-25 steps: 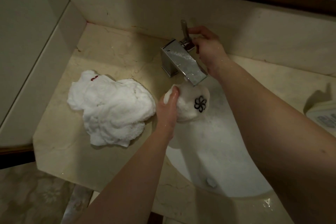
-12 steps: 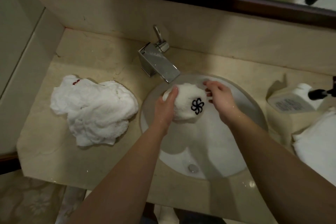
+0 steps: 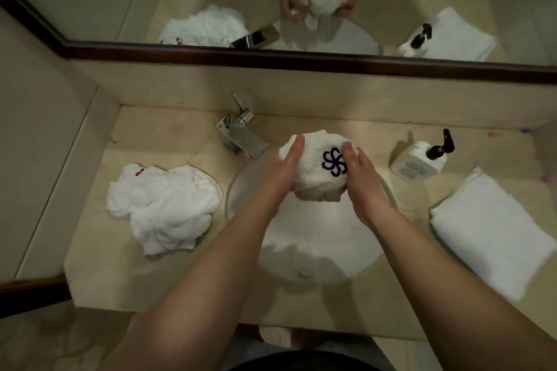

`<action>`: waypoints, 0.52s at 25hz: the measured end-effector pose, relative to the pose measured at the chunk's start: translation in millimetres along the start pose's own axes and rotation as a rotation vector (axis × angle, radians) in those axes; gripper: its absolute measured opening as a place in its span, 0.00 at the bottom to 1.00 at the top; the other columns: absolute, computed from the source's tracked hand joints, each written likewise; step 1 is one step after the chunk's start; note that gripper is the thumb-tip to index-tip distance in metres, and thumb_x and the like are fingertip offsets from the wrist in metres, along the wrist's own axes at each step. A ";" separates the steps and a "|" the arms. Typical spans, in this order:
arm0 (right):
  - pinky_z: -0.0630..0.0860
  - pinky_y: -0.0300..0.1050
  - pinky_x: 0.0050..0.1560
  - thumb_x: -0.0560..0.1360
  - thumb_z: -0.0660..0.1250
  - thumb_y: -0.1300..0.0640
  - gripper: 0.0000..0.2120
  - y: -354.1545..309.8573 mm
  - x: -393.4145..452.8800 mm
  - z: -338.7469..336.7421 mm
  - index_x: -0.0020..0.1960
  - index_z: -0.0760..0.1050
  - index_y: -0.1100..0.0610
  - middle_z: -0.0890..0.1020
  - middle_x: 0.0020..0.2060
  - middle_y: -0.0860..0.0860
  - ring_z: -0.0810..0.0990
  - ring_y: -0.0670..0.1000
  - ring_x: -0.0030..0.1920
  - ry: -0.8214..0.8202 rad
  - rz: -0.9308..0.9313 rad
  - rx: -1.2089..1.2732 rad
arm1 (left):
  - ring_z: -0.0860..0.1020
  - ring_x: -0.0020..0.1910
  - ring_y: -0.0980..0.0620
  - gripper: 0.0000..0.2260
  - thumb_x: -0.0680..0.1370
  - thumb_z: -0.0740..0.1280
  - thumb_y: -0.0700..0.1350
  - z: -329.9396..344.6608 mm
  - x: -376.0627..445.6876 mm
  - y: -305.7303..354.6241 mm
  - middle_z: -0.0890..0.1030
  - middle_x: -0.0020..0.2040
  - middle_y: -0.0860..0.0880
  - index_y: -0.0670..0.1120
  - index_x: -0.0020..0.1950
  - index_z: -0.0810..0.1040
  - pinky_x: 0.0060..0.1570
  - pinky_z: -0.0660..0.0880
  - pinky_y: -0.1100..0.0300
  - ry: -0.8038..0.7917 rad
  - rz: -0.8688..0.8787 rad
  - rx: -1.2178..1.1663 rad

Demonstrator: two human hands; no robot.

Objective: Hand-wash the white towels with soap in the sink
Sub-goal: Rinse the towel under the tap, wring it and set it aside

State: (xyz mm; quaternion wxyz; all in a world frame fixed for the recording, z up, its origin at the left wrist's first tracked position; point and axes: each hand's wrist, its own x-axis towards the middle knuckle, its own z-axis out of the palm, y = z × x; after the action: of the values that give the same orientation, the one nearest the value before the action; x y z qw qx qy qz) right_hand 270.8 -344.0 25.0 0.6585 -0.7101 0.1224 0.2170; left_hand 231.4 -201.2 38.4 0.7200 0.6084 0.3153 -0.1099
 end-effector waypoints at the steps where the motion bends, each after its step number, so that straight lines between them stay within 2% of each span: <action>1: 0.79 0.36 0.41 0.82 0.59 0.44 0.18 -5.9 -4.8 -0.9 0.61 0.75 0.55 0.84 0.51 0.49 0.84 0.46 0.49 0.012 -0.021 0.023 | 0.83 0.51 0.55 0.22 0.80 0.60 0.64 -0.1 -6.3 5.4 0.84 0.55 0.51 0.51 0.65 0.78 0.47 0.81 0.60 -0.006 0.053 0.071; 4: 0.78 0.36 0.39 0.82 0.60 0.46 0.16 -30.7 -19.9 -1.2 0.55 0.77 0.58 0.84 0.46 0.50 0.84 0.45 0.45 0.080 -0.138 -0.019 | 0.82 0.44 0.59 0.15 0.79 0.65 0.61 -9.1 -21.4 19.4 0.84 0.45 0.54 0.51 0.52 0.82 0.44 0.79 0.60 0.068 0.247 0.251; 6: 0.78 0.38 0.39 0.82 0.61 0.46 0.16 -46.3 -26.9 2.4 0.52 0.78 0.59 0.84 0.44 0.50 0.83 0.46 0.43 0.113 -0.171 -0.058 | 0.78 0.35 0.62 0.13 0.79 0.67 0.59 -21.1 -27.2 31.4 0.81 0.37 0.56 0.52 0.41 0.80 0.38 0.74 0.61 0.106 0.385 0.383; 7: 0.79 0.40 0.40 0.81 0.61 0.46 0.16 -52.0 -30.2 4.3 0.52 0.78 0.58 0.84 0.44 0.51 0.83 0.47 0.44 0.120 -0.177 -0.068 | 0.76 0.33 0.64 0.12 0.79 0.68 0.58 -25.2 -30.4 37.4 0.80 0.36 0.56 0.52 0.41 0.80 0.37 0.73 0.62 0.086 0.418 0.397; 8: 0.80 0.43 0.42 0.81 0.61 0.45 0.16 -57.5 -33.8 7.6 0.51 0.78 0.58 0.84 0.45 0.51 0.83 0.49 0.45 0.129 -0.184 -0.077 | 0.76 0.37 0.65 0.11 0.78 0.68 0.58 -27.9 -33.5 43.9 0.80 0.41 0.57 0.51 0.47 0.81 0.39 0.75 0.63 0.030 0.424 0.370; 9: 0.80 0.44 0.43 0.81 0.62 0.45 0.16 -61.5 -37.3 12.2 0.51 0.78 0.57 0.84 0.45 0.52 0.84 0.50 0.45 0.139 -0.193 -0.089 | 0.77 0.44 0.65 0.15 0.77 0.70 0.57 -29.7 -36.5 50.5 0.80 0.50 0.56 0.50 0.59 0.79 0.44 0.77 0.64 -0.055 0.409 0.364; 10: 0.79 0.42 0.42 0.81 0.62 0.45 0.16 -65.9 -42.3 17.9 0.51 0.78 0.58 0.84 0.44 0.52 0.83 0.50 0.45 0.152 -0.199 -0.116 | 0.77 0.52 0.63 0.24 0.75 0.73 0.56 -32.4 -37.7 56.3 0.78 0.57 0.55 0.52 0.68 0.74 0.49 0.78 0.65 -0.144 0.389 0.387; 11: 0.78 0.40 0.39 0.80 0.63 0.44 0.17 -70.6 -46.8 23.9 0.51 0.78 0.58 0.84 0.43 0.52 0.83 0.49 0.43 0.170 -0.198 -0.160 | 0.78 0.55 0.59 0.30 0.72 0.77 0.55 -35.0 -38.4 60.5 0.76 0.61 0.54 0.54 0.71 0.70 0.51 0.79 0.64 -0.219 0.371 0.446; 13: 0.78 0.39 0.38 0.78 0.64 0.41 0.21 -80.0 -55.6 35.2 0.50 0.78 0.59 0.84 0.43 0.54 0.84 0.50 0.42 0.176 -0.170 -0.177 | 0.80 0.56 0.54 0.32 0.68 0.80 0.53 -44.2 -35.9 62.2 0.77 0.59 0.54 0.54 0.67 0.69 0.49 0.80 0.62 -0.284 0.323 0.447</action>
State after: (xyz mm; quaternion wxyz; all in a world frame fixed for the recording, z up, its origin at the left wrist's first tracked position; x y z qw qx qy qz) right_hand 253.7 -307.3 120.4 0.5960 -0.7895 0.0995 0.1072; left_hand 223.1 -152.8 106.9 0.6135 0.7724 0.0790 -0.1444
